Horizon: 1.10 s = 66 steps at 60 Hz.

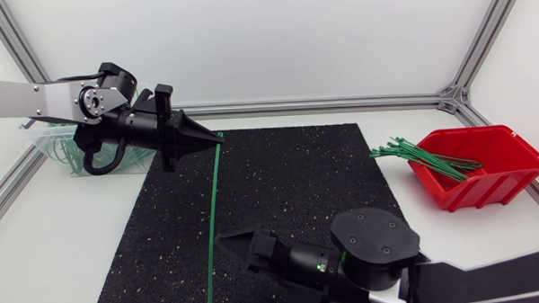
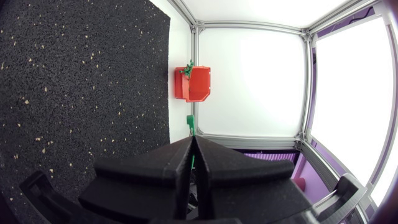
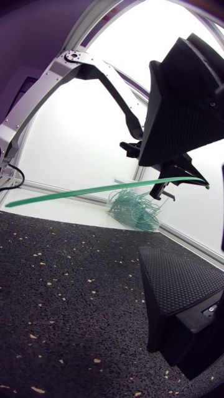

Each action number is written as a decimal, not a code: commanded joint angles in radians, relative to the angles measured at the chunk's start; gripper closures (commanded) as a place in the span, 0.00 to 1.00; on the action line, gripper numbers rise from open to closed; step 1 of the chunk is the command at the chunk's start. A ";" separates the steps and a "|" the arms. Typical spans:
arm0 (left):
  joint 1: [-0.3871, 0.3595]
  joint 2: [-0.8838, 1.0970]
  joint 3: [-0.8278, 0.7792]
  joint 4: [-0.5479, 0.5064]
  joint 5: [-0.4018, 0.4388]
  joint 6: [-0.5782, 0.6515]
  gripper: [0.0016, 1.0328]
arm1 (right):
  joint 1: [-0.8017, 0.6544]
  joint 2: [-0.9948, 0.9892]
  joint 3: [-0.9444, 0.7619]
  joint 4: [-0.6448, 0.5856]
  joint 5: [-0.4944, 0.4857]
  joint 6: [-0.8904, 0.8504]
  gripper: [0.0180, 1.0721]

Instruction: Take a green cable tie from the red box, thread the tail through the head to close it, then place it in the transparent bin on the left.

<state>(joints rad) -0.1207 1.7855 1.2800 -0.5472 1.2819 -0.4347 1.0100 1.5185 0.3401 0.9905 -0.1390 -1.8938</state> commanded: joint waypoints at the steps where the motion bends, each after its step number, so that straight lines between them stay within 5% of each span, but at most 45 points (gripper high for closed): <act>1: -0.008 0.041 0.033 -0.014 0.008 0.022 0.97 | 0.022 0.029 -0.013 0.019 -0.008 -0.027 0.11; 22: -0.002 0.066 0.048 -0.025 0.008 0.033 0.97 | 0.107 0.049 -0.018 0.025 0.010 -0.013 0.20; 43: -0.004 0.086 0.068 -0.117 0.008 0.108 0.97 | 0.141 0.081 -0.006 0.028 0.015 -0.005 0.61; 66: -0.007 0.111 0.088 -0.151 0.008 0.146 0.97 | 0.150 0.094 0.040 0.031 0.015 0.006 0.62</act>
<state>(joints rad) -0.1234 1.8671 1.3437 -0.6838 1.2819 -0.3126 1.1522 1.6024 0.3538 1.0008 -0.1276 -1.8912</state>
